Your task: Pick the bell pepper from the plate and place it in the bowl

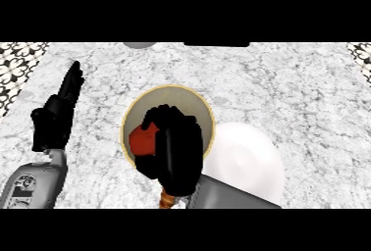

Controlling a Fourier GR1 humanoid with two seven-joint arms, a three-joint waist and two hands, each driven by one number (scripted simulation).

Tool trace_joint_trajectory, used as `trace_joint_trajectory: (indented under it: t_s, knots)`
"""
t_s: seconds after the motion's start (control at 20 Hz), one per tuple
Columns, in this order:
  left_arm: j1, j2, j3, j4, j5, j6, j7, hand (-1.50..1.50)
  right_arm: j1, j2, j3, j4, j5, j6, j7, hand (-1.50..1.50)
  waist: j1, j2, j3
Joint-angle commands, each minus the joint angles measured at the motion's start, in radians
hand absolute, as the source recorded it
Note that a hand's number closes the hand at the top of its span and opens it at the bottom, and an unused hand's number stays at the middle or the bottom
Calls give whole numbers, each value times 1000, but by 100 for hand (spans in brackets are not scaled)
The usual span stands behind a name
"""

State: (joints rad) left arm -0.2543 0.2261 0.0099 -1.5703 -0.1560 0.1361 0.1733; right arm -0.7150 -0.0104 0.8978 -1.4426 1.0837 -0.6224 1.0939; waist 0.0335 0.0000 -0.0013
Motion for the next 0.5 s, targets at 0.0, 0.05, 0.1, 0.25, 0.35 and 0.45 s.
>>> trace_joint_trajectory:
  t_s: [0.0, 0.05, 0.1, 0.25, 0.35, 0.45]
  knots:
    - [1, 23, 18, 24, 5, -21, -28, 0, -93, 10, -62, 144, 24, -51, 149, 150, -3, 4, 0]
    - [75, 16, -1, -69, 1, -17, -2, 0, -71, 10, -77, 197, 36, -55, 111, 150, 4, 0, 1]
    - [11, -8, 11, -2, -11, 18, -9, 0, -96, 10, -85, 215, 47, 7, 104, 150, -13, 2, 1]
    - [50, -12, 12, -19, -2, 10, -38, 0, -110, 10, -116, 325, 86, -12, 88, 150, -12, 2, 1]
    - [7, 26, 43, 17, 22, -29, -23, 0, -148, 10, -149, 452, 60, -70, 37, 150, -4, 8, 1]
    - [15, 12, 37, 24, 11, -19, -48, 0, -136, 10, -221, 524, 3, -124, -61, 150, -10, 9, 1]
